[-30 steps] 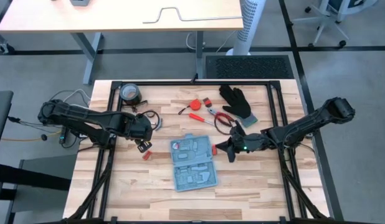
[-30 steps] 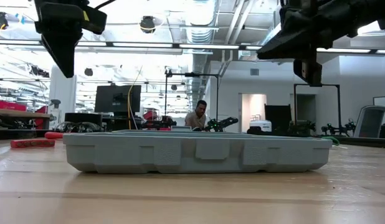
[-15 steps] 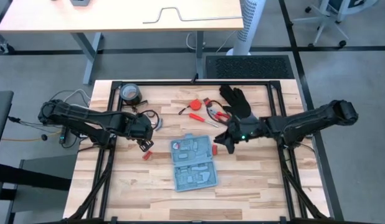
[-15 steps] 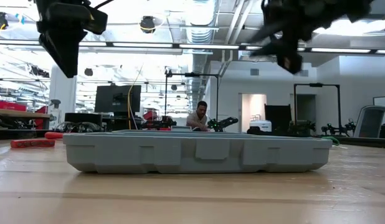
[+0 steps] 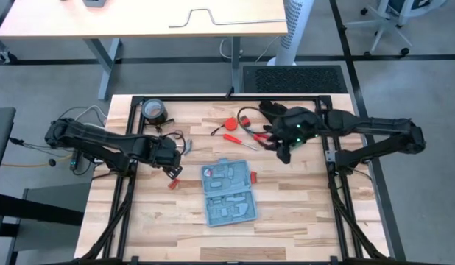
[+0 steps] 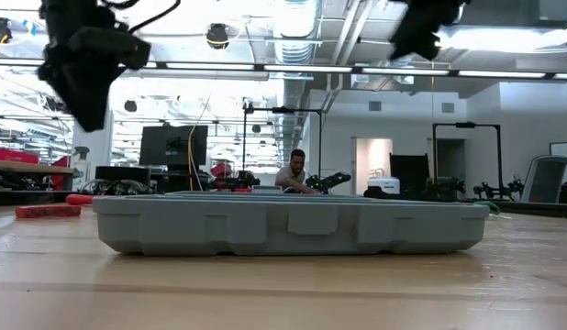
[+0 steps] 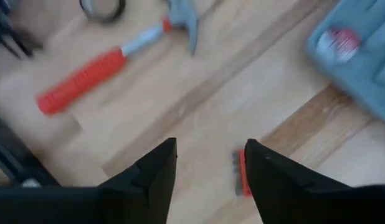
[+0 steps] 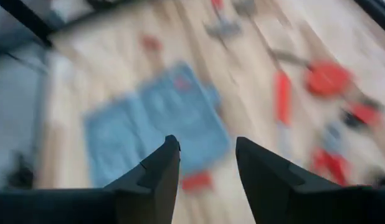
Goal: Prefit tool cases
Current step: Put the left orange terminal block into the gray toolbox
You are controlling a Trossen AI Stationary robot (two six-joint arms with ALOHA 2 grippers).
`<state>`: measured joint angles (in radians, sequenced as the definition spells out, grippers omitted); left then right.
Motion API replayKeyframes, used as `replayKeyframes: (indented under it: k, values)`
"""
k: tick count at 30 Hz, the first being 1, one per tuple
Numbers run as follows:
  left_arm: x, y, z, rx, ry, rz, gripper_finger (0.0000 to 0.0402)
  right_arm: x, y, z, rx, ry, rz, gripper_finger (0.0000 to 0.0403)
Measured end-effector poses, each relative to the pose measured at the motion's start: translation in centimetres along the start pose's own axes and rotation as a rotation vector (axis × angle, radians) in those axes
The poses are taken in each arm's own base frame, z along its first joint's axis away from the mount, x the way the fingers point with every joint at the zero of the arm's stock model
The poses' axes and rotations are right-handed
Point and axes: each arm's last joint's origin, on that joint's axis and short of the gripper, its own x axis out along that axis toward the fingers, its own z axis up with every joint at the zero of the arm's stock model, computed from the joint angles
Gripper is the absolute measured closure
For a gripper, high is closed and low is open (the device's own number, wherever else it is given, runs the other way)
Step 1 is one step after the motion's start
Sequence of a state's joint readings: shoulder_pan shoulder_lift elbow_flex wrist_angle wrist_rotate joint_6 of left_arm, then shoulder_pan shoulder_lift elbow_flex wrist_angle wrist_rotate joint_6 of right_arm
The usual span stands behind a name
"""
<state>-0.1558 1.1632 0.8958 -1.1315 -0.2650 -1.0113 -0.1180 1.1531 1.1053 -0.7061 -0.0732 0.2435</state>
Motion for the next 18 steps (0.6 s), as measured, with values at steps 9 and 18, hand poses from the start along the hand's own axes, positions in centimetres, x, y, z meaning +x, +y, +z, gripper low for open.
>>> replayKeyframes:
  k: [9,18]
  values:
    - [2.4,-0.7,-1.4,-0.165,0.130,-0.107,0.0222,0.6,-0.8,-1.0,0.042,0.101,-0.083,0.0232]
    - [4.4,-2.4,-2.4,-0.078,0.153,-0.008,0.0222,3.3,0.7,-3.6,0.145,0.041,-0.158,0.0236]
